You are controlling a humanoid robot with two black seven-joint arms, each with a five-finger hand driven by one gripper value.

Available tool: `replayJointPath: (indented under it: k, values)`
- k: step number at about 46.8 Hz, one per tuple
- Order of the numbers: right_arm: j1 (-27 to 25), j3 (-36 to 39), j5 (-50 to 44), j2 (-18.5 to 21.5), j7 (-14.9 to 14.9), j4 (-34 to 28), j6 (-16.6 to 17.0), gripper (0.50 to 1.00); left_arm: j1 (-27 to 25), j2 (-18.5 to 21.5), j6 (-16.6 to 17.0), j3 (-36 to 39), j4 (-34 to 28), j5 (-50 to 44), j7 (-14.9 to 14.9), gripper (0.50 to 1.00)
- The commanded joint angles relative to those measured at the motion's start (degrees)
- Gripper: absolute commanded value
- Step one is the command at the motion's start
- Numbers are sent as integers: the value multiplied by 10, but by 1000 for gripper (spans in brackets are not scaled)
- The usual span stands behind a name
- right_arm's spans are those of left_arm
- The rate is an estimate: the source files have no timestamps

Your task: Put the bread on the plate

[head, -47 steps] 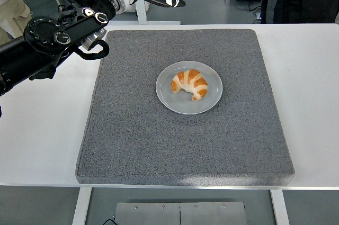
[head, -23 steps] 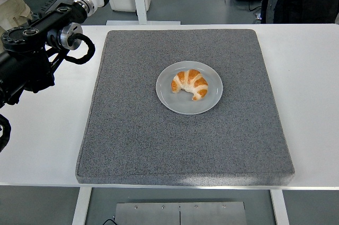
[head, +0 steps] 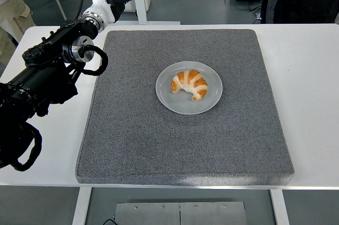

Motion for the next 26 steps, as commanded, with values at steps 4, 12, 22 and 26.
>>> replayJointPath:
  k: [4, 12, 22, 26]
  values:
    - [-3, 0, 0, 0, 0, -2, 0, 1000, 21, -1, 1, -37, 0, -19, -4, 980]
    - [-3, 0, 0, 0, 0, -3, -1, 1000, 32, -1, 4, -89, 1, -27, -8, 980]
    - [-3, 0, 0, 0, 0, 0, -2, 1000, 42, -1, 5, -101, 1, -29, -5, 980]
    - [-3, -3, 0, 0, 0, -2, -3, 1000, 42, -1, 5, -102, 1, -29, -5, 980]
